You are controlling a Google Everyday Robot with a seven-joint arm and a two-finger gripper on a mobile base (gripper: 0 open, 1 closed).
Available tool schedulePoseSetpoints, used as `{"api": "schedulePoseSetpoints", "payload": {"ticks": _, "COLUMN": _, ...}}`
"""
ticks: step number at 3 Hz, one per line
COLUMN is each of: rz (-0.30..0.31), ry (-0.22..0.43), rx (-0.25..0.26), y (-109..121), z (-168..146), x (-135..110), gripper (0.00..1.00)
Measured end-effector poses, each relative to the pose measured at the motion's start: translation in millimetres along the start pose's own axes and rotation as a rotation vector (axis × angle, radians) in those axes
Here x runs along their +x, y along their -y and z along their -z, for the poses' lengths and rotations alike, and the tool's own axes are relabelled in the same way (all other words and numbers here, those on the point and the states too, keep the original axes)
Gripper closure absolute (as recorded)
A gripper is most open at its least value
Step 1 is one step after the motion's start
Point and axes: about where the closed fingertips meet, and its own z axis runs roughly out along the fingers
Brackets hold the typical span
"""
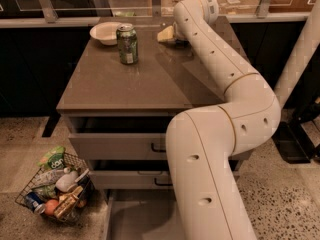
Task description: Place rxbar blueberry into bottom drawer
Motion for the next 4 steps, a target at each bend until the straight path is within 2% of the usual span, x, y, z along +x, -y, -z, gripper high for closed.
{"api": "schedulePoseSetpoints", "payload": {"ticks": 2, "rz": 0.0, "ry": 0.0, "rx": 0.0, "y": 0.1, "z": 6.3, "x": -6.7, "gripper": 0.85}}
{"api": "schedulePoseSetpoints", "payload": {"ticks": 3, "rz": 0.0, "ry": 0.0, "rx": 0.0, "y": 0.0, "z": 10.8, "x": -10.7, "gripper": 1.0}}
{"api": "schedulePoseSetpoints", "payload": {"ticks": 4, "rz": 0.0, "ry": 0.0, "rx": 0.0, "y": 0.0, "z": 10.7, "x": -10.6, "gripper": 1.0}}
